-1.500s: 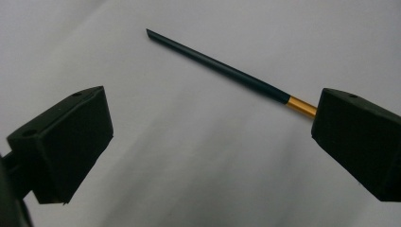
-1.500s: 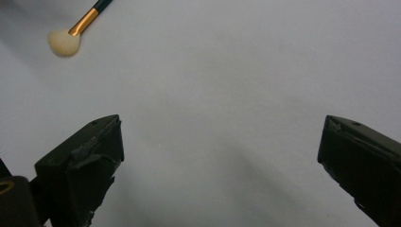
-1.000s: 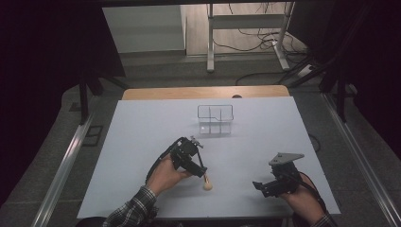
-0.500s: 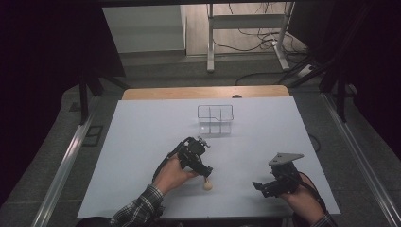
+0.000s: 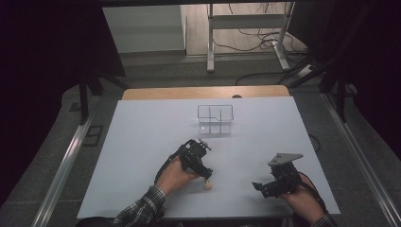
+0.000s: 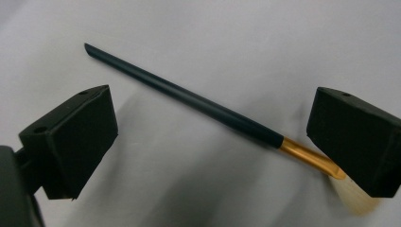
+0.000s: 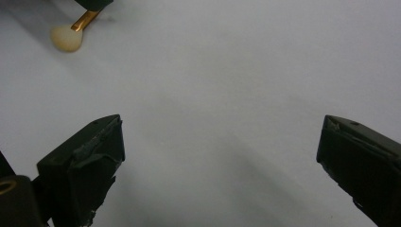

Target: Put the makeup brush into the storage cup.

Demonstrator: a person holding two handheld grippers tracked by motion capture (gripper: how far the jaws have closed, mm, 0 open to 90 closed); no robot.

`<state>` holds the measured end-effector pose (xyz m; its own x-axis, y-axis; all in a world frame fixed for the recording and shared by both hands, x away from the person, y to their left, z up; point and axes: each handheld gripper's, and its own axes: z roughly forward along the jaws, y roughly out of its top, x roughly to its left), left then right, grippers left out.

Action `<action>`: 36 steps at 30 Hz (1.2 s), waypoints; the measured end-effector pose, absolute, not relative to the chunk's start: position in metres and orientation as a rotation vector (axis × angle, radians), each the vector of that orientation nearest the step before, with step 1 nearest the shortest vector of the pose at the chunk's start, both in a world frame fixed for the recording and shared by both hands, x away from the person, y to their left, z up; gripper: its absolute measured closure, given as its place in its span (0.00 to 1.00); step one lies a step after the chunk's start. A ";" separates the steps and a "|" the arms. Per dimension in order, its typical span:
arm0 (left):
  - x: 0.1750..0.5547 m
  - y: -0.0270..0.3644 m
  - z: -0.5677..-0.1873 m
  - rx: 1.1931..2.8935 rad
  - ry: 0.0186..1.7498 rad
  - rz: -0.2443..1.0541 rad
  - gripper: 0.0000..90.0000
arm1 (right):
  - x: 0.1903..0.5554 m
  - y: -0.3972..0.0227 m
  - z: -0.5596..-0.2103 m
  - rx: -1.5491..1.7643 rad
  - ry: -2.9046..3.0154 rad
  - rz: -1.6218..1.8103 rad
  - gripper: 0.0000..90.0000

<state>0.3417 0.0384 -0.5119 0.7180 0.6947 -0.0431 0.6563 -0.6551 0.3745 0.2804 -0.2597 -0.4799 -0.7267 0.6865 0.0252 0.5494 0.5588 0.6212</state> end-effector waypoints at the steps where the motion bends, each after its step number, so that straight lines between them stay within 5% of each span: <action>1: 0.341 0.038 -0.513 2.563 1.047 0.147 0.04 | 0.280 -0.260 -0.480 1.036 2.574 0.911 0.02; 14: 0.338 0.036 -0.515 2.576 1.056 0.115 0.17 | 0.280 -0.259 -0.480 1.032 2.579 0.909 0.02; 28: 0.332 0.042 -0.506 2.619 1.041 0.094 0.93 | 0.280 -0.258 -0.480 1.024 2.584 0.903 0.03; 36: 0.333 0.047 -0.506 2.610 0.997 0.082 0.93 | 0.280 -0.258 -0.480 1.021 2.585 0.904 0.03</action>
<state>0.3329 0.0466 -0.5063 0.7514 0.6564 -0.0675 0.6363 -0.6938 0.3372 0.2798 -0.2584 -0.4802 -0.7349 0.6779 0.0216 0.5437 0.5699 0.6162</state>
